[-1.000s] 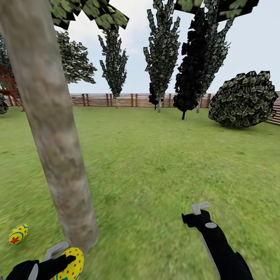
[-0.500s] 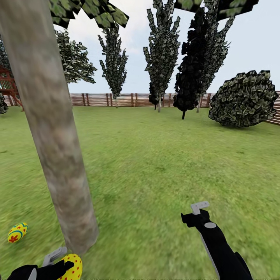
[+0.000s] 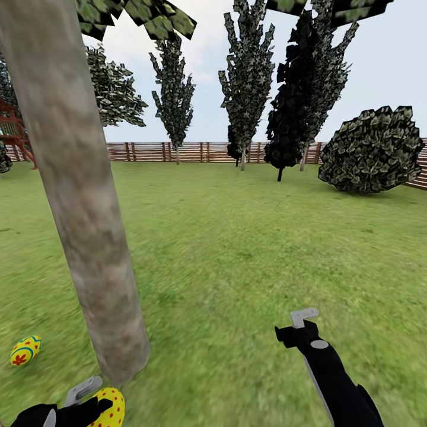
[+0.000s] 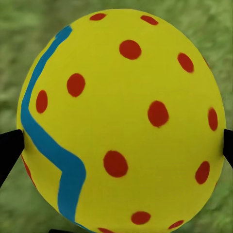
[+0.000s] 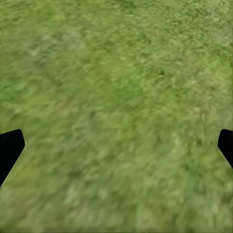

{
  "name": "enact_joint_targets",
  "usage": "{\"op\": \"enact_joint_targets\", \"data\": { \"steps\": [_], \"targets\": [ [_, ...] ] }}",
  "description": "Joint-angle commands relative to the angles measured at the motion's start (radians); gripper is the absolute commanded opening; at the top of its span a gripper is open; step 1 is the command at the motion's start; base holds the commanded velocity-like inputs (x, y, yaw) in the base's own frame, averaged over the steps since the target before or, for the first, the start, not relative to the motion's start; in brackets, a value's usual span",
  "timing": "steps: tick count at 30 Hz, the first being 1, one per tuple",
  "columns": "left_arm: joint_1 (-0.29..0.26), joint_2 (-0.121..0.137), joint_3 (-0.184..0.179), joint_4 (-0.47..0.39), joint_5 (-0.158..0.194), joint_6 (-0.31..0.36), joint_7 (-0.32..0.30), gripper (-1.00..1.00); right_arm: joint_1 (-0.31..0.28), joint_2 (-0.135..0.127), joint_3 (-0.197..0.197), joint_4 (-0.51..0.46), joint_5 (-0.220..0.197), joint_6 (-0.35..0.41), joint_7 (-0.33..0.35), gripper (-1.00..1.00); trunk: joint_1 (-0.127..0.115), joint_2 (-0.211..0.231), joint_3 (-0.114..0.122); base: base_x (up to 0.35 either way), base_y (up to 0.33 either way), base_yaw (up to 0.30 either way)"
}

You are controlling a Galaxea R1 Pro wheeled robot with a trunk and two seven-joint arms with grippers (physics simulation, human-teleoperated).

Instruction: Take the three Easter eggs out of the wicker basket on the lawn in the garden, then place them on the lawn next to a single tree (choose any tree) so that all three eggs are next to the same tree and none are left in the basket.

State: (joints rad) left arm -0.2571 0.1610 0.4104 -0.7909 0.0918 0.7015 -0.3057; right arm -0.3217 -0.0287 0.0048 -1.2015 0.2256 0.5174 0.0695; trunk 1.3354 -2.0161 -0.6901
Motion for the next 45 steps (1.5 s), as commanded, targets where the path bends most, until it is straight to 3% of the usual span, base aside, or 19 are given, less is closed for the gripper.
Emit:
{"op": "enact_joint_targets", "data": {
  "steps": [1, 15, 45],
  "targets": [
    [-0.001, 0.000, 0.002, -0.001, 0.009, 0.008, 0.000, -1.00, -0.001, 0.000, 0.001, -0.001, 0.011, 0.006, 0.007, 1.00, 0.004, -0.008, -0.004, 0.000, 0.000, 0.000],
    [-0.001, -0.004, 0.002, -0.001, 0.014, 0.007, 0.025, -1.00, -0.001, 0.003, 0.006, 0.014, 0.012, 0.004, 0.007, 1.00, 0.057, -0.106, -0.048, 0.153, 0.000, 0.000],
    [-0.001, -0.006, 0.002, -0.001, 0.016, 0.007, 0.025, -1.00, -0.001, 0.003, 0.009, 0.053, 0.009, 0.003, 0.007, 1.00, 0.172, -0.316, -0.142, 0.049, 0.000, 0.000]
  ]
}}
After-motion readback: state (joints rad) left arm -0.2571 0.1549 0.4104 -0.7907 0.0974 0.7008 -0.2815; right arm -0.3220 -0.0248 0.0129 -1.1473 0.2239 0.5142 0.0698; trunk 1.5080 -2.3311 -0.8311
